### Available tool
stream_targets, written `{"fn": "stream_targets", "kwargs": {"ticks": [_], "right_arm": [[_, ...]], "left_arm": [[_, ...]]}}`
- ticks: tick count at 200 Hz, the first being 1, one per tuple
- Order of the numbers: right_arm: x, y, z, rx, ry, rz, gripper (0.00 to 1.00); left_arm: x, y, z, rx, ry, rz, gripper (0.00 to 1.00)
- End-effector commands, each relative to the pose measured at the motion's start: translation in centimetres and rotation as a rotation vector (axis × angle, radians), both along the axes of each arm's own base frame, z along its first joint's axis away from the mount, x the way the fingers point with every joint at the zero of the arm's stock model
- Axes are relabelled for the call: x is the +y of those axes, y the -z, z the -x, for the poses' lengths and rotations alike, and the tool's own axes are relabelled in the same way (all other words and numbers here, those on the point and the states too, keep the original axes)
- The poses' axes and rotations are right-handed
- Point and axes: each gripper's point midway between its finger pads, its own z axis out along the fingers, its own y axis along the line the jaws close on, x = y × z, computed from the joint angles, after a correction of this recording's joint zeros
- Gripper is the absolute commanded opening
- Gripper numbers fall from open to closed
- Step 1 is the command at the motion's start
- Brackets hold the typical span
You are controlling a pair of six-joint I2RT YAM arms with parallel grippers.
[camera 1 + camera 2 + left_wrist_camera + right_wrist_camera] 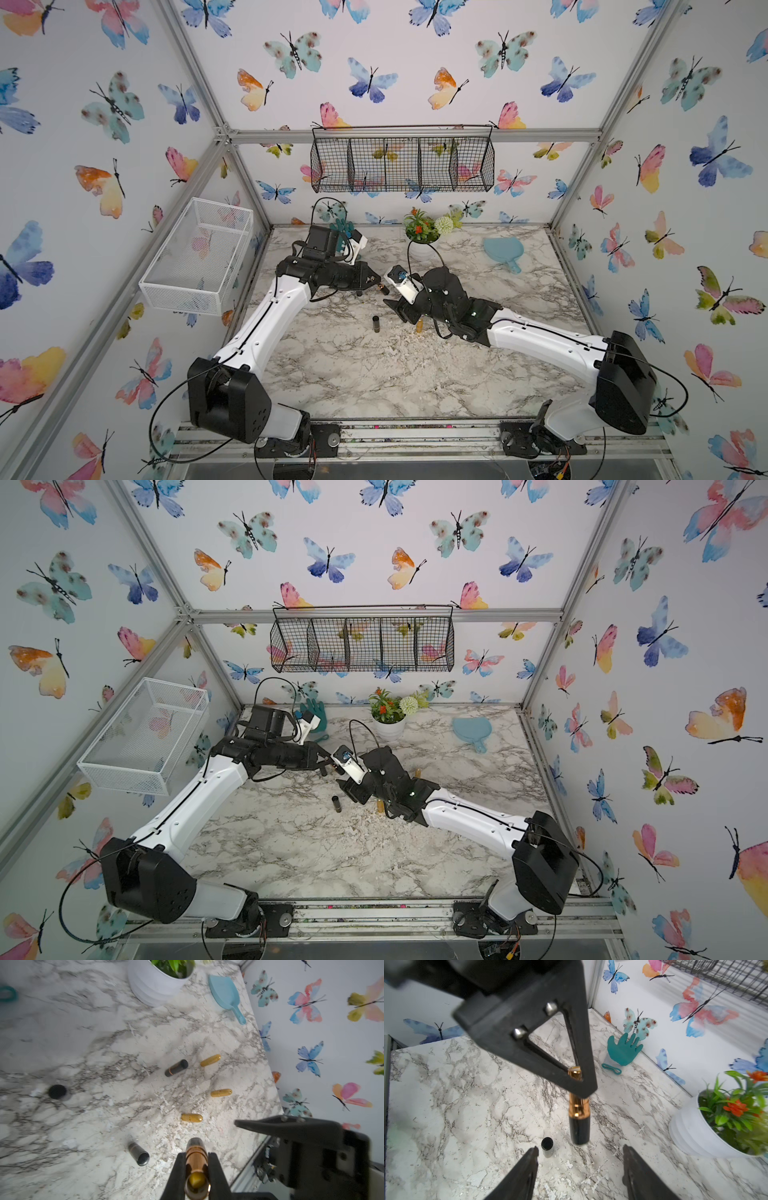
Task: Open the lipstick cap
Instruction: Place the lipstick at the center of the board.
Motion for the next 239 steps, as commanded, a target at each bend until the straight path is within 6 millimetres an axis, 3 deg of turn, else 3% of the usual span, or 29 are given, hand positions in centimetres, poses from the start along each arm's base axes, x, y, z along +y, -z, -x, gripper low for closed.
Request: {"fn": "stream_targets", "kwargs": {"ticks": [1,35,76,98,180,239], "right_arm": [[-2.4,-3.6,0.0,-0.090,0.069,-0.018,0.67],[-4.9,-4.8,1.1,-0.095,0.106,-0.023,0.67],[-7.3,-3.9,1.5,-0.082,0.162,0.018,0.67],[-7.9,-3.5,1.8,-0.070,0.170,0.035,0.67],[-8.4,-2.7,1.9,-0.065,0.183,0.041,0.67],[-8.5,-2.8,2.2,-0.057,0.178,0.038,0.67]], "left_arm": [[1.9,1.0,-4.3,-0.110,-0.154,-0.143,0.14],[1.8,4.9,-8.0,-0.121,-0.210,-0.282,0.15],[-0.9,9.2,-9.5,-0.141,-0.204,-0.394,0.15],[-1.3,11.4,-9.8,-0.117,-0.208,-0.415,0.15],[-0.4,16.3,-9.6,-0.058,-0.200,-0.517,0.18],[-0.1,17.9,-9.0,-0.024,-0.187,-0.534,0.24]]}}
